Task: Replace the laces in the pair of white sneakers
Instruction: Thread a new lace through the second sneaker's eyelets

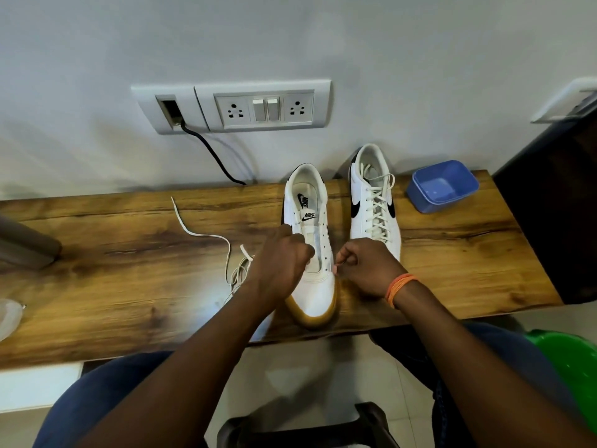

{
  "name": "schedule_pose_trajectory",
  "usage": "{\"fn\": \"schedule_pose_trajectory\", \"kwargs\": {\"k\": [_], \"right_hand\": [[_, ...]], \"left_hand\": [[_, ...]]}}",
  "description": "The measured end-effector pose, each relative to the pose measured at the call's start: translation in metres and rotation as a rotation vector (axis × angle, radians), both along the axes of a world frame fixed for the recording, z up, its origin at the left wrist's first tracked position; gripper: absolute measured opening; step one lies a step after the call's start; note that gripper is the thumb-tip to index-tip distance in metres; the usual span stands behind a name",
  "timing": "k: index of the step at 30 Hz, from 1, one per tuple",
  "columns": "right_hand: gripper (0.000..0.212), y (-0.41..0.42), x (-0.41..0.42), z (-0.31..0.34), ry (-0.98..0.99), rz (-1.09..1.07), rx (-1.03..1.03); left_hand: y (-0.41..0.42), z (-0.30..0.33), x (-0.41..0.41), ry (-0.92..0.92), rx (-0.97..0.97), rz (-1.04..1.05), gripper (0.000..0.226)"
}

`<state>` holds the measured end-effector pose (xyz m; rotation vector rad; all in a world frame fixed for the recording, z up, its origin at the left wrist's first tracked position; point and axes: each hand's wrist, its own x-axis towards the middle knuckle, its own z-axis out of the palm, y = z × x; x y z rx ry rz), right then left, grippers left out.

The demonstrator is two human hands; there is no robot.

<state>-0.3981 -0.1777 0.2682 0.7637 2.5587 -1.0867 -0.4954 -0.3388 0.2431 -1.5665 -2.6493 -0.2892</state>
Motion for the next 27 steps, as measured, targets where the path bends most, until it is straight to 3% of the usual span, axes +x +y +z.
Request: {"fn": "schedule_pose_trajectory", "kwargs": {"k": [6, 11, 14, 17, 19, 23, 27], "right_hand": [[0.013, -0.001, 0.0, -0.003, -0.042, 0.053, 0.026], [0.025, 0.001, -0.001, -0.009, -0.08, -0.003, 0.036], [0.023, -0.003, -0.002, -0.01, -0.081, -0.005, -0.027], [0.023, -0.006, -0.002, -0.008, -0.072, -0.038, -0.073], [0.022, -0.006, -0.002, -0.009, -0.071, -0.04, -0.082], [0.014, -0.009, -0.003, -0.013, -0.071, -0.028, -0.067], [0.017, -0.012, -0.002, -0.017, -0.03, -0.087, -0.07]], "left_hand": [[0.008, -0.003, 0.015, 0.016, 0.064, 0.03, 0.004], [0.006, -0.011, 0.01, -0.447, 0.166, 0.295, 0.008], [0.011, -0.016, 0.014, -0.679, 0.129, 0.505, 0.018], [0.012, -0.022, 0.013, -0.86, 0.141, 0.584, 0.004], [0.013, -0.019, 0.011, -0.892, 0.106, 0.588, 0.009], [0.019, -0.009, 0.017, -0.789, -0.02, 0.638, 0.027], [0.02, -0.018, 0.01, -0.853, -0.02, 0.602, 0.033]]}}
